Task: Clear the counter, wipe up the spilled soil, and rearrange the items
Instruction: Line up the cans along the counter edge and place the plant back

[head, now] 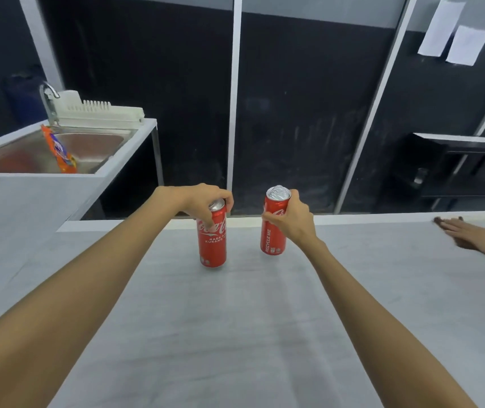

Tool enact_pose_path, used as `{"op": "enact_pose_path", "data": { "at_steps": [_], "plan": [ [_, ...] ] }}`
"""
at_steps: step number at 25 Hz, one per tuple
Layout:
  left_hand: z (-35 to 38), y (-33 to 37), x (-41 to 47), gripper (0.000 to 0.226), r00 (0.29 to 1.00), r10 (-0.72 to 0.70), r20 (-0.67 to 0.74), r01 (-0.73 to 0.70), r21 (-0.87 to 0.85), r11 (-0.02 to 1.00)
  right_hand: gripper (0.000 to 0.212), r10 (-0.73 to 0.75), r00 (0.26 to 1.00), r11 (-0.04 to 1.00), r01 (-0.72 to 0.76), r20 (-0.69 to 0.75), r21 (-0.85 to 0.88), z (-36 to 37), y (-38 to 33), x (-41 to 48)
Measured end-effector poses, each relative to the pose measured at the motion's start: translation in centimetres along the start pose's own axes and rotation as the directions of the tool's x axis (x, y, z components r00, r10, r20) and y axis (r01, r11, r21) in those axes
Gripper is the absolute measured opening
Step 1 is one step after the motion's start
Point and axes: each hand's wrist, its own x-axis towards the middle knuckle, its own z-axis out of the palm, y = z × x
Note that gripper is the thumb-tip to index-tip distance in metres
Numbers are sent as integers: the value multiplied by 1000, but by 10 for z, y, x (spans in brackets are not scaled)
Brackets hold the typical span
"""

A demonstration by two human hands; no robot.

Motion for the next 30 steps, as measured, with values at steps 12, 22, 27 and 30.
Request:
{"op": "enact_pose_path", "data": {
  "at_steps": [12, 22, 27, 30],
  "plan": [
    [25, -30, 49, 85, 928, -328, -175, 198, -512, 836, 70, -62, 990, 986, 42, 124, 160, 41, 17, 64],
    [59, -37, 60, 81, 795, -413, -443, 125, -548, 827, 76, -75, 986, 989, 54, 151, 138, 61, 13, 64],
    [58, -29, 47, 110, 808, -434, -398, 177, -538, 824, 91, 4, 964, 984, -51, 267, 169, 53, 20, 56],
    [50, -22, 10, 113, 802, -473, -364, 248, -518, 819, 79, 198, 909, 980, -188, 368, -61, 33, 26, 37]
  ]
}}
